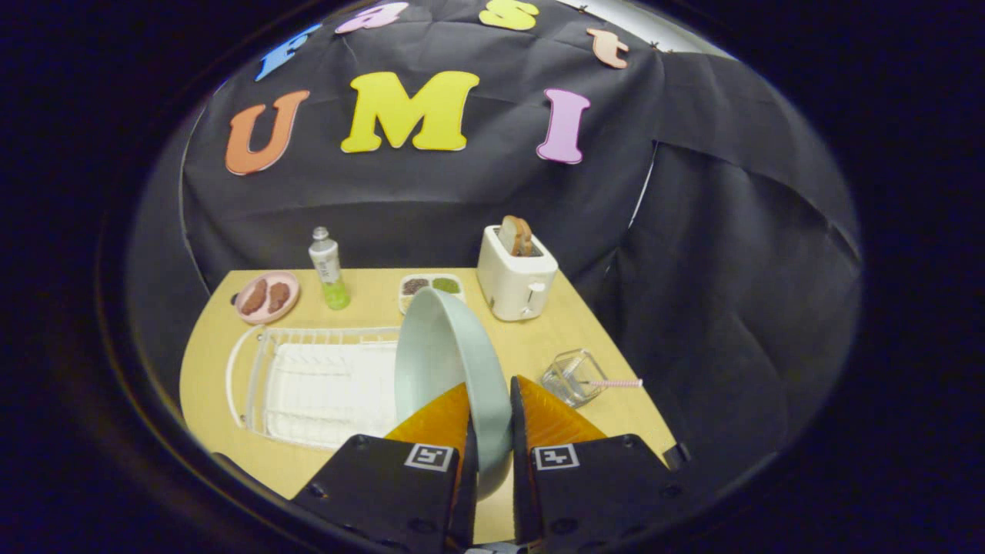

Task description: Take the plate from the dish rack, then take the spoon from the basket and place it into the plate.

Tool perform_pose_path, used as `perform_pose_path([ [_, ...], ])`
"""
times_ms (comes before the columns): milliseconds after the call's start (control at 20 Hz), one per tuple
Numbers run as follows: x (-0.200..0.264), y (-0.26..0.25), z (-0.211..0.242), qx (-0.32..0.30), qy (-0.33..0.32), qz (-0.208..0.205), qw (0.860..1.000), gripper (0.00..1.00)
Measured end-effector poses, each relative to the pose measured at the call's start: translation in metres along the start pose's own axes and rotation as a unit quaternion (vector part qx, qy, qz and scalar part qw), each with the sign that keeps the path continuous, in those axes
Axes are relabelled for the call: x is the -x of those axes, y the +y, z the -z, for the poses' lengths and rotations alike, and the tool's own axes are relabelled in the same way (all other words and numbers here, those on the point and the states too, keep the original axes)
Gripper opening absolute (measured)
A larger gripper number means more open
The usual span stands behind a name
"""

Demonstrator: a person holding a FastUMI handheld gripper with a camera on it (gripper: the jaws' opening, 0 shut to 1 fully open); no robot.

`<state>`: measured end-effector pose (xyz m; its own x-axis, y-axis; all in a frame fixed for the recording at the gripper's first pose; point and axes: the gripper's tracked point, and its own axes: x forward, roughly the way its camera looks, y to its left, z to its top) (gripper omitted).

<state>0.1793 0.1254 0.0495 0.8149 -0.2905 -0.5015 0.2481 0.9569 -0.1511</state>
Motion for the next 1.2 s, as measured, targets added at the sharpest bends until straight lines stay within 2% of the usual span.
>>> perform_pose_path([
  [250,0.021,0.007,0.085,-0.01,0.013,-0.114,0.993,0.25],
  [550,-0.03,-0.007,0.179,-0.083,0.08,-0.21,0.971,0.25],
  [600,-0.039,-0.01,0.191,-0.096,0.084,-0.218,0.968,0.25],
  [800,-0.071,-0.024,0.211,-0.11,0.055,-0.206,0.971,0.25],
  [950,-0.083,-0.031,0.217,-0.092,0.048,-0.212,0.972,0.24],
  [1050,-0.089,-0.037,0.216,-0.087,0.037,-0.217,0.972,0.19],
  [1200,-0.098,-0.042,0.217,-0.077,0.021,-0.228,0.97,0.19],
])
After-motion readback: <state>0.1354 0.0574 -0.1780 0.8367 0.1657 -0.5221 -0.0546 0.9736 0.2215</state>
